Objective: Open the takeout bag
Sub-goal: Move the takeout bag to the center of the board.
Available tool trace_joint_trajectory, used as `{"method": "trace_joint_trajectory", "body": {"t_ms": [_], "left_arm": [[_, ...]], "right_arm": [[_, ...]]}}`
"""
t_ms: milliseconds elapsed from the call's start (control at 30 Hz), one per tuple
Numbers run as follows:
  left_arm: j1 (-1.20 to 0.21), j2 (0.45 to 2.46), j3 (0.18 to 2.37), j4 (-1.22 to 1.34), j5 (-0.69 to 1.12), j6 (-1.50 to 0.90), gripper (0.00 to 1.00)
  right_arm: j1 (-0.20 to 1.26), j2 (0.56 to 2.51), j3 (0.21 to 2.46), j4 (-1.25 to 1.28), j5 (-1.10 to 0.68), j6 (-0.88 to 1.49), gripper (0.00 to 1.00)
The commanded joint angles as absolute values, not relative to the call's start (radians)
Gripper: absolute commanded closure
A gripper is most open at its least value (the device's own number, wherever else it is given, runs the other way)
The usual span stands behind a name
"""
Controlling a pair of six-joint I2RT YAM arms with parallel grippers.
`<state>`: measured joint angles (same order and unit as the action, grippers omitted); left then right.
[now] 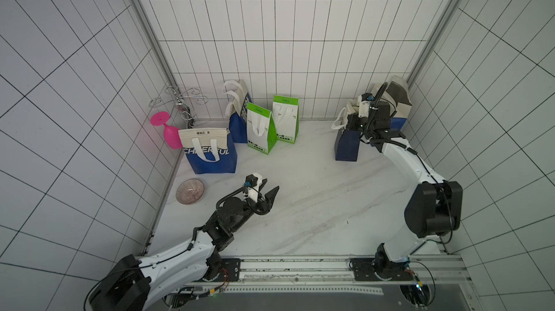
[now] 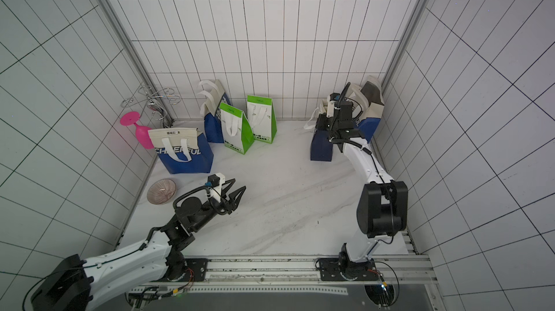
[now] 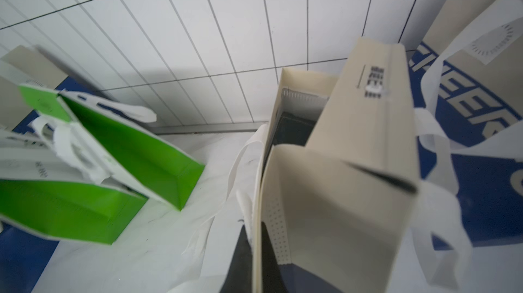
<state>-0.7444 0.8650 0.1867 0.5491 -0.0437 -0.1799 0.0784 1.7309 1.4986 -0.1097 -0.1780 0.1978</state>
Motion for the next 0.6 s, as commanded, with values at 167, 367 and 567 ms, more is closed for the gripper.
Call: {"method": "trace_joint_trajectory", "body": {"t_ms": [167,367,567], "left_arm": [[-0.746,0.868,0.179,0.55,-0.034,-0.19,0.38],[-0.746,0.888,0.187,0.554,-0.024,-0.191,0.38],[-0.746,0.894,0.19,0.561,-0.016,-0.192,0.38]], "right_arm": [[0.035,1.973,1.973,-0.046,-0.178,0.14,1.0],[0.016,2.132,2.181,-0.063,-0.21,0.087,1.0],[-0.001,2.224,2.29,-0.064,-0.188,0.052,1.0]]}}
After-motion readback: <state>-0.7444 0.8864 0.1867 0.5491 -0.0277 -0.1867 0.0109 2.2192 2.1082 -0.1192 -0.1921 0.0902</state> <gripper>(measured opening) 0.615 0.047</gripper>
